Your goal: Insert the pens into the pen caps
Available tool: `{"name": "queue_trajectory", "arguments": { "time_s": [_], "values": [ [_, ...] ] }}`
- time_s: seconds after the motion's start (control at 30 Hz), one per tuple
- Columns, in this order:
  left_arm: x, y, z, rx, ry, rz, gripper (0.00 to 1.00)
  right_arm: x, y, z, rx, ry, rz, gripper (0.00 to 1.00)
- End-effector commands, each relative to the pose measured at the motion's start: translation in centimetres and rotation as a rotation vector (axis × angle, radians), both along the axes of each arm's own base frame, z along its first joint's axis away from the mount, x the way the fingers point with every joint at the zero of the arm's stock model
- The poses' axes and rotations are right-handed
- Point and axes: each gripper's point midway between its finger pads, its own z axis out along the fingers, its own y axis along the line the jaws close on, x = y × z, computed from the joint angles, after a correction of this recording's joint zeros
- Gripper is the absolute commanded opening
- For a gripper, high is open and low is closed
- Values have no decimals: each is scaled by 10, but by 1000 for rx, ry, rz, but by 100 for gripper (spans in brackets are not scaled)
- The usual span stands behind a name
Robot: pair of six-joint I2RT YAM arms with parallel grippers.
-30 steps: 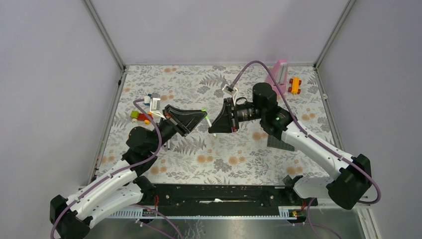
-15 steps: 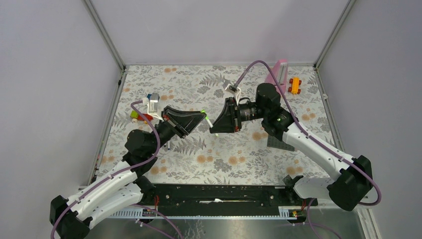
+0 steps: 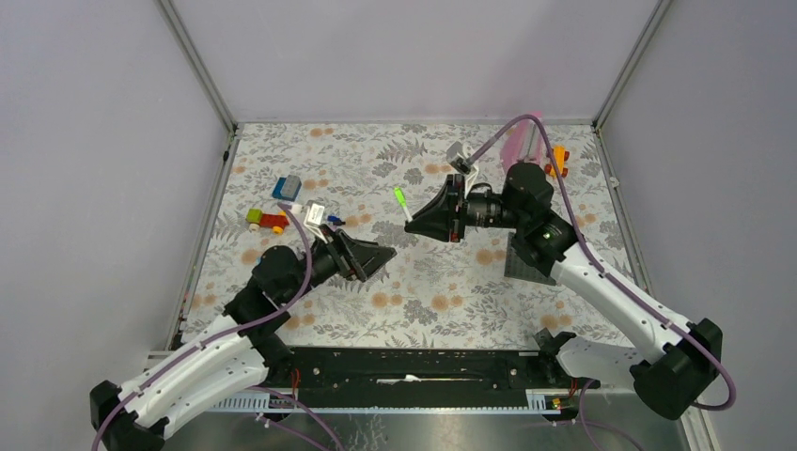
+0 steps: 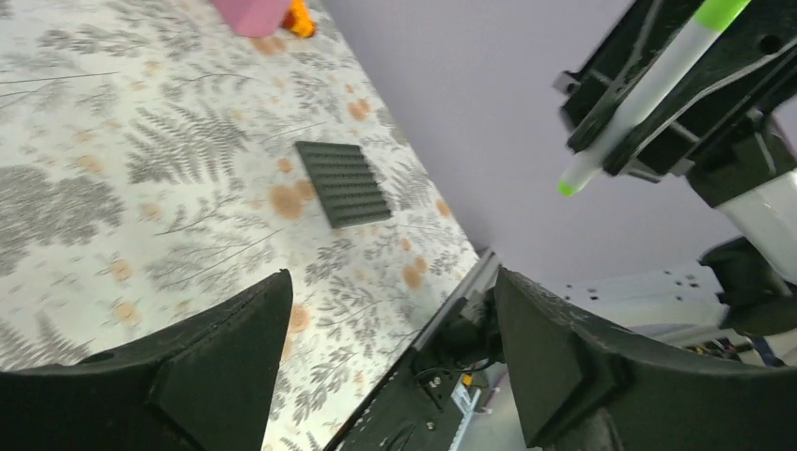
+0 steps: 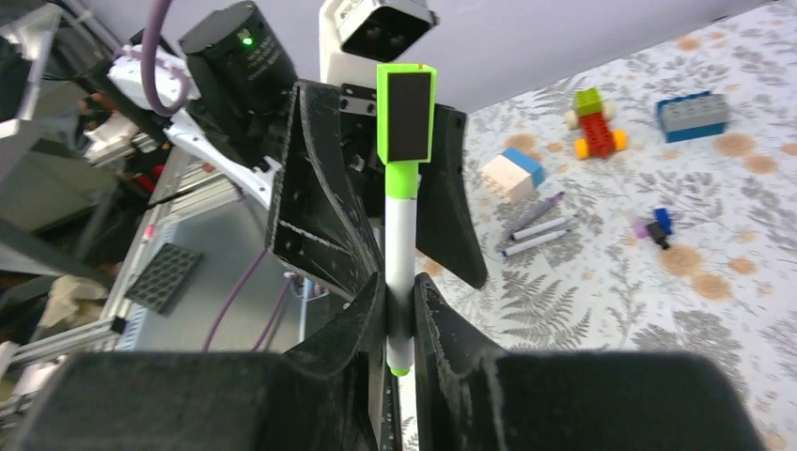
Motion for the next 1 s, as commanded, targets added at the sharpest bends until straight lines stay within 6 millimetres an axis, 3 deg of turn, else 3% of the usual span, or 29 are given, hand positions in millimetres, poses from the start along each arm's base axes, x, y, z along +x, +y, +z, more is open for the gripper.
{"name": "queue_trajectory", "arguments": {
  "time_s": [0.0, 0.2, 0.47, 0.7, 0.97],
  "values": [
    [5, 30, 5, 34, 7, 143, 85, 24, -11, -10, -31, -79, -165, 0],
    [5, 63, 14, 106, -6, 264, 99, 76, -41, -61, -220, 11, -519, 0],
    [3, 112, 10, 316, 16, 425, 99, 115, -98, -132, -556, 139, -881, 0],
    [4, 155, 4, 445, 35, 582, 99, 133, -121, -192, -783, 228, -997, 0],
    [6, 164, -6, 491, 54, 626, 99, 161, -143, -242, -922, 314, -1065, 0]
  ]
}}
